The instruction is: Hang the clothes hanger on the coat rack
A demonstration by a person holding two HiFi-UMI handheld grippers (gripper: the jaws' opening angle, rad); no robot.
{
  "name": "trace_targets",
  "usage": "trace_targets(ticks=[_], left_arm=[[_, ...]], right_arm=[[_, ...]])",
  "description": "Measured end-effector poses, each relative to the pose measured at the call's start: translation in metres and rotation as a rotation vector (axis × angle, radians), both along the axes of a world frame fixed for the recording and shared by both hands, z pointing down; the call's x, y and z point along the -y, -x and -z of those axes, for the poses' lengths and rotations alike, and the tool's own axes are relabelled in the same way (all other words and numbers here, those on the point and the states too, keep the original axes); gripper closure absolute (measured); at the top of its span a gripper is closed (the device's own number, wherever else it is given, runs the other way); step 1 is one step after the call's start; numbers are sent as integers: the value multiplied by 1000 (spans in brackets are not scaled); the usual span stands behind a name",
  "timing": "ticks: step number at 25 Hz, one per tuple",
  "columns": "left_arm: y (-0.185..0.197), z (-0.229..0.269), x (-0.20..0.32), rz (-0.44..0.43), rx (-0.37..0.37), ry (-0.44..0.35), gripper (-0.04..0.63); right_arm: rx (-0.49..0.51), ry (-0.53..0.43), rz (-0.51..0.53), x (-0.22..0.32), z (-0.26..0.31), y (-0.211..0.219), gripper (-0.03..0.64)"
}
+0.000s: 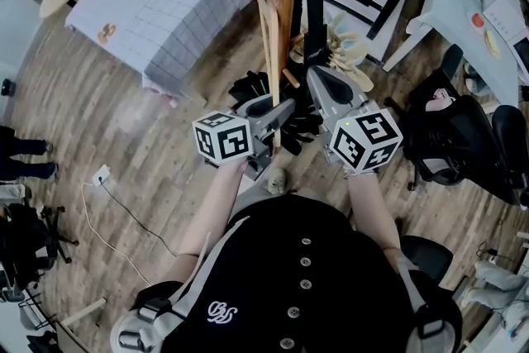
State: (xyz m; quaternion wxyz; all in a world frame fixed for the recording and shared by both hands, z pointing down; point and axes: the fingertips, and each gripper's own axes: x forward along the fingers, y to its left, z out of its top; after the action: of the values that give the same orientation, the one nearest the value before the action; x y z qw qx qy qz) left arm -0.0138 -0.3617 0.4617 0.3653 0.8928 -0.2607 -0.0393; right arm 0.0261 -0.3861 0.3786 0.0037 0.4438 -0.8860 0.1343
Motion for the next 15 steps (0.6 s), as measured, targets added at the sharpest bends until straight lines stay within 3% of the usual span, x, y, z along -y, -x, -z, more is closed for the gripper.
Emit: trace_targets(ticks=[10, 15], left_arm=[[-6, -3, -2, -1, 108, -67, 440], [-5, -4, -2, 22, 201, -111, 432]], right_arm=[[-2, 12, 15, -5, -6, 5, 615], [-3, 12, 24, -10, -6, 8, 615]])
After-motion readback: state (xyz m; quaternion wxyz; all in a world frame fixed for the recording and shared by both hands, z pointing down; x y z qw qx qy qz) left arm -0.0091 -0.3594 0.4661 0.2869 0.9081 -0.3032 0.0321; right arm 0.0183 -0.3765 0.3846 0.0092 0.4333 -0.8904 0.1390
